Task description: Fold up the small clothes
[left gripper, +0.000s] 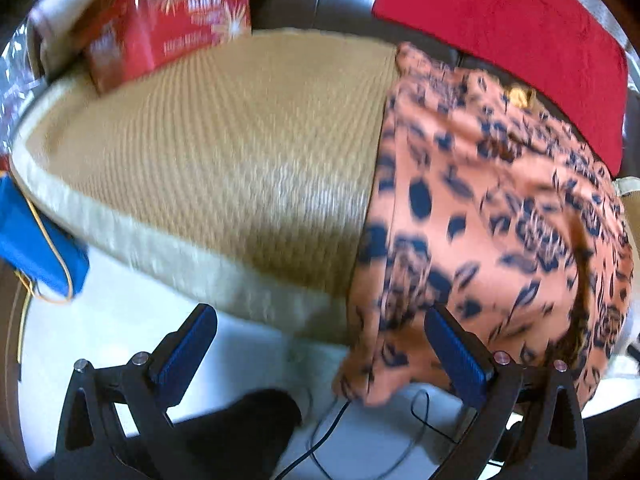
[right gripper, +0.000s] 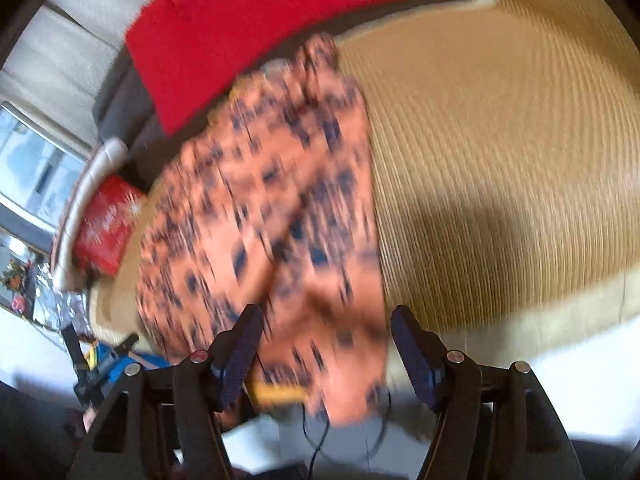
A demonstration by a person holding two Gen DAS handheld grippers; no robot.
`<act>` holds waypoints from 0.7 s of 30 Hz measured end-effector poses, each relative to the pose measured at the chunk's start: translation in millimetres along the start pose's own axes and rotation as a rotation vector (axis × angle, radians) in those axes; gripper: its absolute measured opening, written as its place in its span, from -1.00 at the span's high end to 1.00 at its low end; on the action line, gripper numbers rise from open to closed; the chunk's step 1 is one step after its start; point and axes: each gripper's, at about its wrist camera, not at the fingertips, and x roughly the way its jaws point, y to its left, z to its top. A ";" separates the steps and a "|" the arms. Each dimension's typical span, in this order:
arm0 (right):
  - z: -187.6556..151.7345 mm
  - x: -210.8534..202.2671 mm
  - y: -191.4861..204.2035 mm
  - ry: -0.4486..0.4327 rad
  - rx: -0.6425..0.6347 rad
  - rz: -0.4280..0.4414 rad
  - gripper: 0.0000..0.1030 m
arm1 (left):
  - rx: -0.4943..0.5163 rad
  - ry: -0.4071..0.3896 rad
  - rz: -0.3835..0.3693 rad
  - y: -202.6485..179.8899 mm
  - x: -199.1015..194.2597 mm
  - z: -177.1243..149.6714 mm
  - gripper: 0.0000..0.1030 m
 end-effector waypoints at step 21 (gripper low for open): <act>-50.1 60.3 -21.6 0.102 0.121 -0.122 0.70 | 0.018 0.011 -0.033 -10.5 25.0 -3.5 -0.88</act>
